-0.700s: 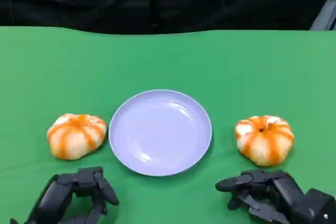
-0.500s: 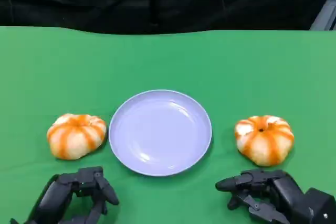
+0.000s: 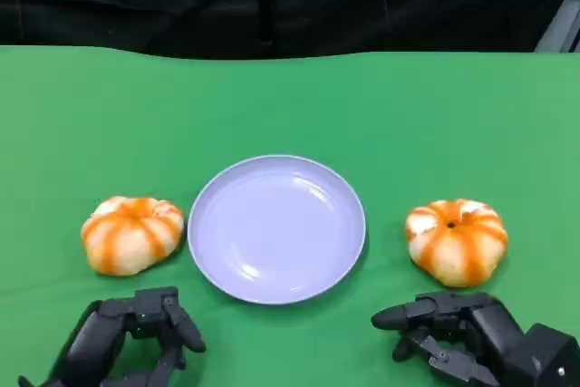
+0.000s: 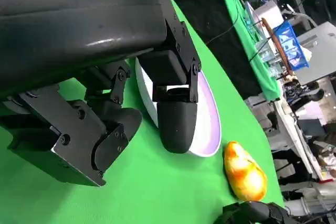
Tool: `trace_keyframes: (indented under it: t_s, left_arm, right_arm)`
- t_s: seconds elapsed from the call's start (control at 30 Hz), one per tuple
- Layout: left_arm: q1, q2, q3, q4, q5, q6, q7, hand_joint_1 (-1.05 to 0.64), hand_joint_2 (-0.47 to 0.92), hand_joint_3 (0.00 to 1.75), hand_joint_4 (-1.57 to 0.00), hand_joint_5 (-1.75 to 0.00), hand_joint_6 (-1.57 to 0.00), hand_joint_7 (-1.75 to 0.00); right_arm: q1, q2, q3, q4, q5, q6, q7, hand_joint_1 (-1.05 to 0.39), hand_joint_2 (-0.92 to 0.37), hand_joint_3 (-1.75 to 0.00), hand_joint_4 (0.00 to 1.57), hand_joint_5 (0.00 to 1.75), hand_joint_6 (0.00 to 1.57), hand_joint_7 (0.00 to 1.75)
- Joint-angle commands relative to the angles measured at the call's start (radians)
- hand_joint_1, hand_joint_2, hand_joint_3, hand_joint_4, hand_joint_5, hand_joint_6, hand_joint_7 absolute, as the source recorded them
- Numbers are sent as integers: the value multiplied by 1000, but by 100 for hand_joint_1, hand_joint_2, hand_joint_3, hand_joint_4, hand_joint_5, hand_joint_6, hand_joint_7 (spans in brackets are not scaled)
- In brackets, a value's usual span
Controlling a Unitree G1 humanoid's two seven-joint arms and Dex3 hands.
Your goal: Grasp the bread from the table and place it into the plate.
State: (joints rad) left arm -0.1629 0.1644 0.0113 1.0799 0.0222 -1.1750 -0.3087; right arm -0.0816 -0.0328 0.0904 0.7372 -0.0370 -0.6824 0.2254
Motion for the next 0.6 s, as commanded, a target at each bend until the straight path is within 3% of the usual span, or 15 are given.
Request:
trace_keyframes:
  t_s: [0.03,0.17,0.27,0.43,0.53,0.6]
  left_arm:
    - [-7,14,14,11,-3,-3,13,8,44,130,-84,-149,-89,-123]
    - [-6,13,18,12,11,9,41,6,50,114,-82,-141,-88,-115]
    - [-2,10,20,5,16,23,59,3,60,92,-78,-126,-92,-87]
    - [-1,3,26,0,12,25,72,-2,88,30,-82,-81,-103,-26]
    - [0,3,26,-3,12,29,73,-4,92,22,-83,-72,-105,-15]
    - [1,3,28,-6,10,34,73,-11,92,19,-81,-53,-96,-6]
  right_arm:
    - [1,-9,-5,13,-6,22,-7,-8,-92,-36,79,111,118,16]
    - [2,-9,-6,13,0,19,1,-6,-92,-37,79,111,118,16]
    - [3,-11,-5,12,1,19,4,-5,-92,-39,79,111,118,16]
    - [0,-13,-9,20,7,16,12,-6,-92,-39,79,112,117,16]
    - [-1,-13,-10,23,7,14,12,-6,-92,-39,79,112,118,16]
    - [-3,-14,-9,27,3,8,9,-6,-92,-38,80,112,118,16]
